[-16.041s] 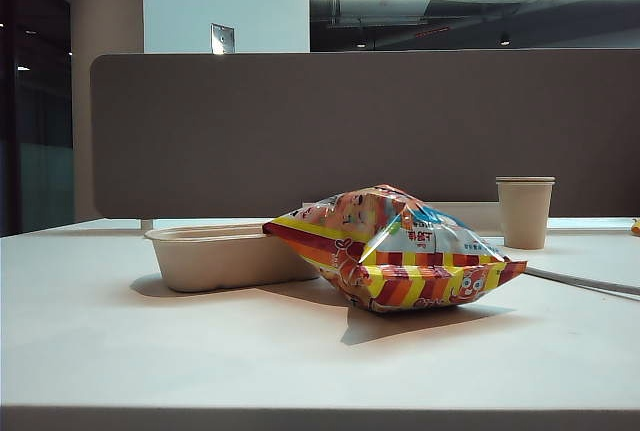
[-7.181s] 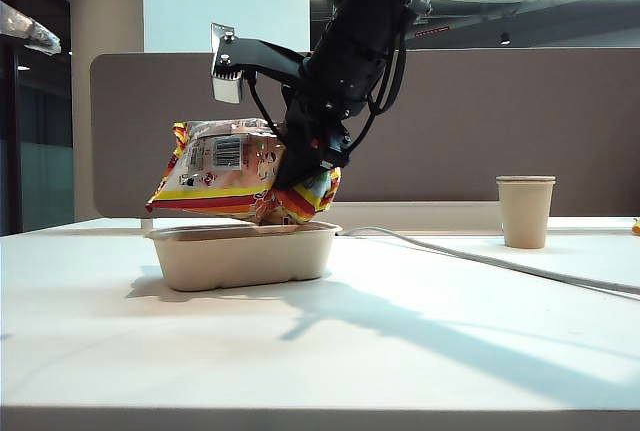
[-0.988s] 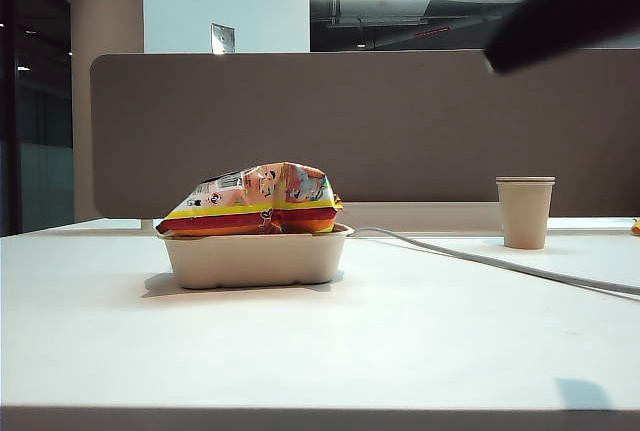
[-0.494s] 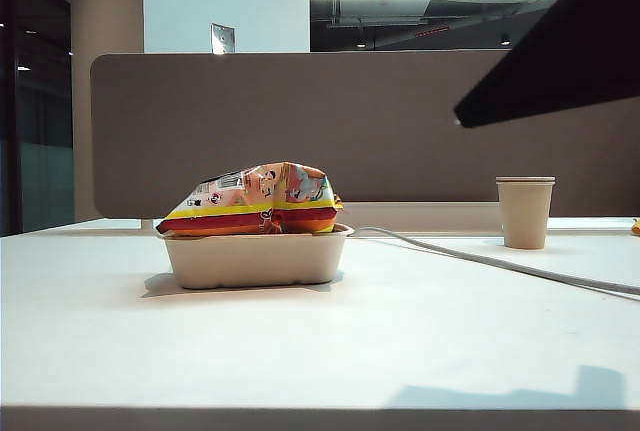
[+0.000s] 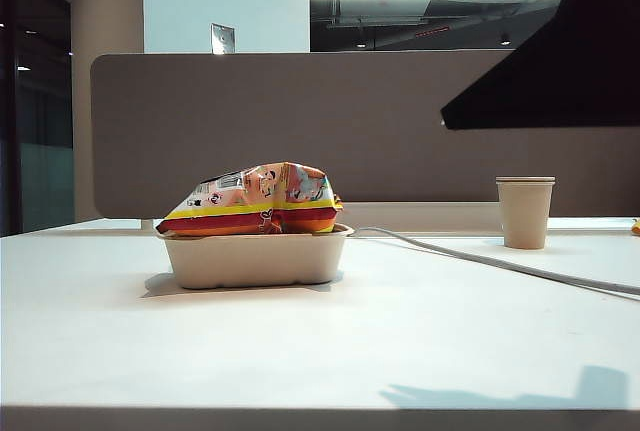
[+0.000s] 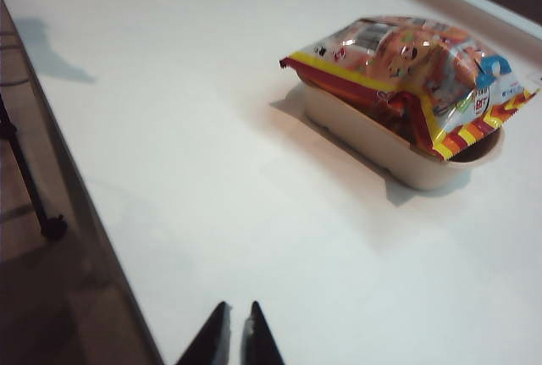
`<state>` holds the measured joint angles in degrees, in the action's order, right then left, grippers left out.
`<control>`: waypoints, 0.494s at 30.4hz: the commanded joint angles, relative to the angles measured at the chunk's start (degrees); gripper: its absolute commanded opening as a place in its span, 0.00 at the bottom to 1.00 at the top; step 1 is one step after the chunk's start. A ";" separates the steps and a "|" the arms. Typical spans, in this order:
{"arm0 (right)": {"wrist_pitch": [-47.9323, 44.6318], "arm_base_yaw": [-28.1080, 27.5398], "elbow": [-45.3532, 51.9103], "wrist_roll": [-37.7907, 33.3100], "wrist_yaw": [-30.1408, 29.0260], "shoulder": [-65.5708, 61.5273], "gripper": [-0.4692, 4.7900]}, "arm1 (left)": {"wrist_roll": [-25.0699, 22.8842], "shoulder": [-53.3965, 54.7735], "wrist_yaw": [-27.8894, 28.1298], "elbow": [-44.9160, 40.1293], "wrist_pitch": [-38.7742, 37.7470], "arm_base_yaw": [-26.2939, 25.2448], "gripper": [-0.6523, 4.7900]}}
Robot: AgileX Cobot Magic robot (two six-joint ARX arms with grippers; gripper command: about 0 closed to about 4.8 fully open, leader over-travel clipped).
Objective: Pick up a bag of chips and put them in the box.
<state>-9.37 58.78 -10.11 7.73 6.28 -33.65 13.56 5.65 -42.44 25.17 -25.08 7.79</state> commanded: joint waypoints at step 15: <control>-1.64 0.00 4.15 -0.44 0.04 -0.02 0.16 | 0.39 0.07 2.73 -5.20 3.02 0.02 0.56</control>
<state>-10.00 58.78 -6.04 7.70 6.28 -33.67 13.98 5.65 -40.03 20.47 -23.29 7.79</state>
